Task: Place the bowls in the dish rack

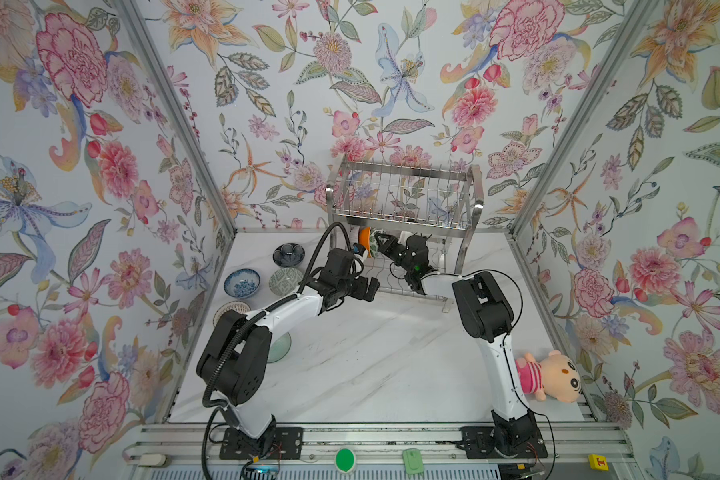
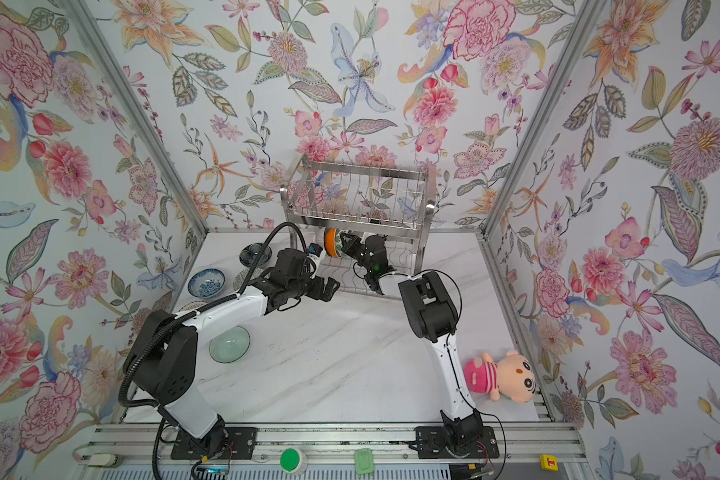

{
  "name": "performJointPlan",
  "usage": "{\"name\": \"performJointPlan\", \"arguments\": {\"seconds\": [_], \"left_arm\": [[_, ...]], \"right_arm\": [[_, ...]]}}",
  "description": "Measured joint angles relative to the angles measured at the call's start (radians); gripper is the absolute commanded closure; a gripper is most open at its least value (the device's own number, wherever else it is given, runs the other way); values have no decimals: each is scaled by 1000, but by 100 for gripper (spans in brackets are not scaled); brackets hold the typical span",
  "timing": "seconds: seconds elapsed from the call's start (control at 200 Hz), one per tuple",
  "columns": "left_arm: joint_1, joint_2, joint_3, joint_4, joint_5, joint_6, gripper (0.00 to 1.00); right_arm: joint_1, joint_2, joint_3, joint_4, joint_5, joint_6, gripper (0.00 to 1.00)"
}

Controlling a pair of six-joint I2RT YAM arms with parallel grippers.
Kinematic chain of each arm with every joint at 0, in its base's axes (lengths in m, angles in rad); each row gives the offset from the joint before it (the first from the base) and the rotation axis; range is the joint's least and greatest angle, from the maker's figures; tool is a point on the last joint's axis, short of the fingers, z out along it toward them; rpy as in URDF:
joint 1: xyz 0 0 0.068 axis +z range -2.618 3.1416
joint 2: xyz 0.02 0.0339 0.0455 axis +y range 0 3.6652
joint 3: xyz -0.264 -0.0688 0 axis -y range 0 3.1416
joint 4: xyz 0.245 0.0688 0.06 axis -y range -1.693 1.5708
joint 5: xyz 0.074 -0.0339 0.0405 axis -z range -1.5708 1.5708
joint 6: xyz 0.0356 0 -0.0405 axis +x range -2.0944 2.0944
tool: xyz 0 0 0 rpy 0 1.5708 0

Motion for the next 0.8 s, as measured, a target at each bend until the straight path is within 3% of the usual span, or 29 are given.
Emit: {"name": "performJointPlan", "arguments": {"seconds": [0.796], "left_arm": [[0, 0, 0, 0, 0, 0, 0]], "right_arm": [[0, -60, -24, -127, 0, -114, 77]]}}
